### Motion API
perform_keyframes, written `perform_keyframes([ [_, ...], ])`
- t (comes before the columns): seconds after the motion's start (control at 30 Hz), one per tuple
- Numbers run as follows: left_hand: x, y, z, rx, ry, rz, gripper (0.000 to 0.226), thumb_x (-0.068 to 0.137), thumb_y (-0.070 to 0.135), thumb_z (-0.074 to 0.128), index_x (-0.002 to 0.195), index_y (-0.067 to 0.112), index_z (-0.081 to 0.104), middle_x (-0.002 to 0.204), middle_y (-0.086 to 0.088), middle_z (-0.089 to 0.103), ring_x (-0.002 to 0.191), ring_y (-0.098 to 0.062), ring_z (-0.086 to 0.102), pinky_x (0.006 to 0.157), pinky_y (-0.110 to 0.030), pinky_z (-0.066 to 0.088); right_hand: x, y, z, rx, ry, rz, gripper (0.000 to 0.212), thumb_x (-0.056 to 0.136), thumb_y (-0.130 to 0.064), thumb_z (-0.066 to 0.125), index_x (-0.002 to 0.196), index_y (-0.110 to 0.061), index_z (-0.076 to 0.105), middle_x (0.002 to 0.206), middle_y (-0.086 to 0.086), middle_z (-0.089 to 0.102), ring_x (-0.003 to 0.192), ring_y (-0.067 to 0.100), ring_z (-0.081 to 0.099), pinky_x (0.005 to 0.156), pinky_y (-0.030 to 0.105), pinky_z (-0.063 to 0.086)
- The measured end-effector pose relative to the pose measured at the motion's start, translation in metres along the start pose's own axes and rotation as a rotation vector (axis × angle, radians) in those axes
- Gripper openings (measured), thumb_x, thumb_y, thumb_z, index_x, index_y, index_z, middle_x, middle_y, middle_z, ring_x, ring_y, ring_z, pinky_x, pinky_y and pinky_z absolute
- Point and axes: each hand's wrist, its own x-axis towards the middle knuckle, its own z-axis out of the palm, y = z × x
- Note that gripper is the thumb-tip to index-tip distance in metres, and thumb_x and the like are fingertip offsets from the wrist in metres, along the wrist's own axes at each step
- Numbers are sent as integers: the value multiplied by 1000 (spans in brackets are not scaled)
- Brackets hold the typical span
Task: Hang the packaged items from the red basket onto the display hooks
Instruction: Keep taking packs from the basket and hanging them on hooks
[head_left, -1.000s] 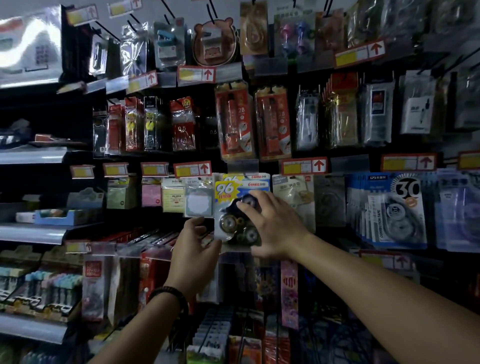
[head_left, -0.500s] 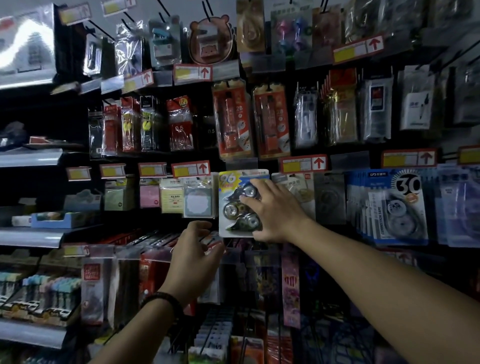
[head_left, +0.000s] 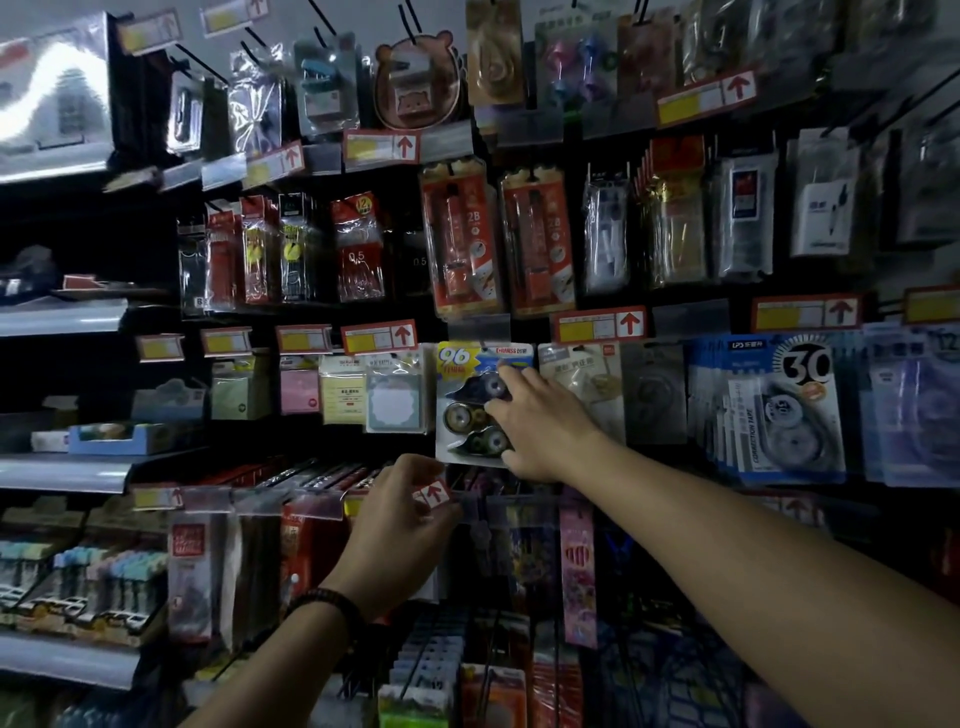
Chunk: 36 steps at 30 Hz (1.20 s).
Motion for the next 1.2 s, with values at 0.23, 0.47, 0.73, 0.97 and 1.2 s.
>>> perform_keyframes([
  [0.23, -25, 3, 2, 47, -133, 28, 28, 95, 32, 76, 121, 32, 64, 122, 12, 64, 107, -8, 65, 90, -40, 62, -43, -1, 1, 20, 12, -100, 49, 92, -34, 62, 136, -12, 62, 156, 18, 42, 143, 35, 39, 113, 49, 42],
  [0.47, -105, -20, 40, 47, -285, -25, 14, 99, 32, 73, 107, 41, 64, 113, 14, 68, 100, -3, 68, 81, -17, 56, -121, -10, 39, 132, 2, -153, 41, 93, -42, 63, 122, -14, 67, 118, 11, 65, 113, 33, 58, 91, 47, 51],
  [0.73, -234, -82, 107, -26, -538, -226, 10, 96, 34, 77, 102, 36, 70, 100, 11, 76, 87, -5, 76, 69, -29, 57, -273, -45, 144, 619, -302, 151, 30, 94, -45, 68, 117, -26, 70, 114, 3, 71, 104, 23, 66, 84, 41, 56],
  [0.97, -335, -159, 176, 113, -859, -366, 9, 95, 41, 77, 103, 40, 72, 111, 15, 75, 94, -6, 74, 85, -37, 64, -393, -102, 281, 845, -652, 412, 24, 88, -35, 73, 108, -21, 76, 94, -2, 73, 92, 21, 72, 77, 36, 57],
  [1.2, -415, -217, 244, 213, -1050, -469, 15, 95, 23, 74, 109, 27, 74, 111, 4, 76, 100, -15, 71, 81, -24, 48, -490, -181, 385, 963, -1016, 505, 26, 94, -29, 75, 119, -21, 73, 116, -1, 74, 108, 18, 69, 91, 37, 58],
])
